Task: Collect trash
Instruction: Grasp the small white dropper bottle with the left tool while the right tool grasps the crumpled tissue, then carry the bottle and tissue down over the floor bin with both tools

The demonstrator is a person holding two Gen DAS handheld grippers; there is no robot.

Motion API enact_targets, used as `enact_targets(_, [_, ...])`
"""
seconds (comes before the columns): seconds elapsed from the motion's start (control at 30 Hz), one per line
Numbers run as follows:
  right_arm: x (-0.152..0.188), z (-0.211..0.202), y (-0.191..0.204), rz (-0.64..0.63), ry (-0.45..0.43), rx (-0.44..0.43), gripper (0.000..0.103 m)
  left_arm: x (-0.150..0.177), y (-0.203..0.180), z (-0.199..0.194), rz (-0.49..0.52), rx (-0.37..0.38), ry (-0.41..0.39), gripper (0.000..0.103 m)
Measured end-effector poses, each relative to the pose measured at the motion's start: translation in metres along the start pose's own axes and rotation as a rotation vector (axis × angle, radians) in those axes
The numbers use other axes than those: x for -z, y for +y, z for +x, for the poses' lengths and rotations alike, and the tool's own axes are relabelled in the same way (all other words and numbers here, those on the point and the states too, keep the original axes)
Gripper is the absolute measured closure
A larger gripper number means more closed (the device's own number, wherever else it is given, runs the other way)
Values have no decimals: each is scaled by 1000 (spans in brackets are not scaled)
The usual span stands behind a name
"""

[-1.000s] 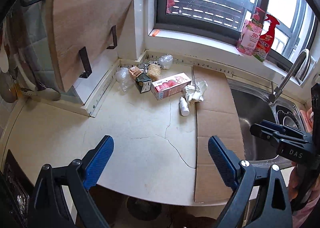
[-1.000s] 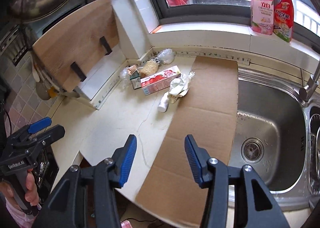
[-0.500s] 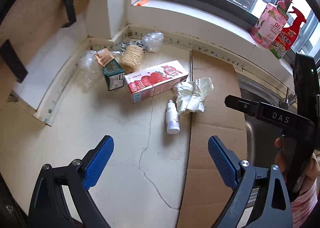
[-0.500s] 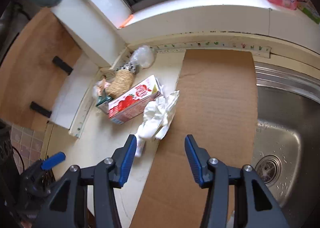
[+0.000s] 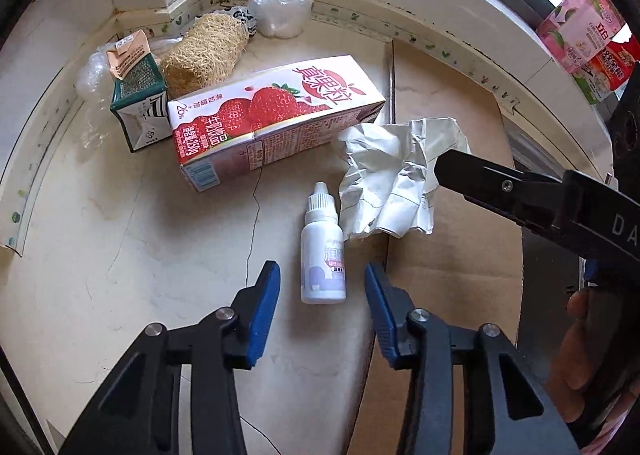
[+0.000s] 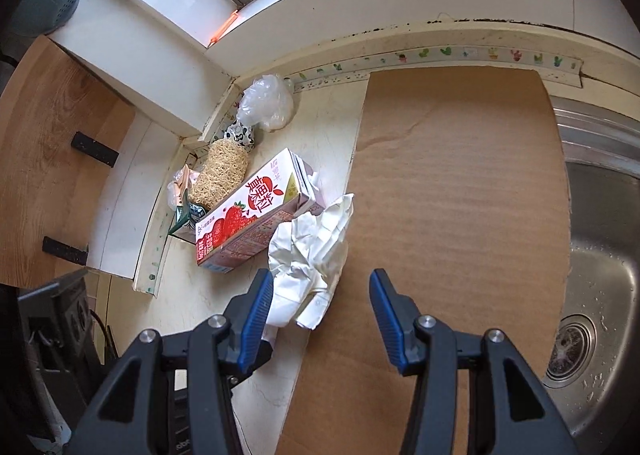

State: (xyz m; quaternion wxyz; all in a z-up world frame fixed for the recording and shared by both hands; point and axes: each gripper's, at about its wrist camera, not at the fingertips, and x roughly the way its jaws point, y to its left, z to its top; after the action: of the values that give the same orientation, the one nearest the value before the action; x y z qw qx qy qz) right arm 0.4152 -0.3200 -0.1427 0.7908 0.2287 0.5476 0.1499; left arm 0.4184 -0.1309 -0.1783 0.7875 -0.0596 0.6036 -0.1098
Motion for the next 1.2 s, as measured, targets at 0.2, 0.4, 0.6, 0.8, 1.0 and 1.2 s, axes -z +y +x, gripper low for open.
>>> enact_targets(0.2, [-4,18,1,4,16,-3,52,-10,2,8,-12,6,10,65])
enact_targets(0.4, [-5,30,5,4,18,-18,52,-14,5,13,-19,43,16,80])
enact_targets(0.6, [-5,33,7,6,-14,-23,54,-11,7,8,-25,54,-14,81])
enact_targets(0.8, [1,36,11,-19,-11,-24,82,3,17,-13,-39,56,-51,81])
enact_targets(1.0, [19,18,25,-41,-38,-47,86,23,28,-47,-44,65,-94,81])
enact_targets(1.2, [51,-12,49,-86,-76,-49,86,57,40,-90,-36,88,-141,81])
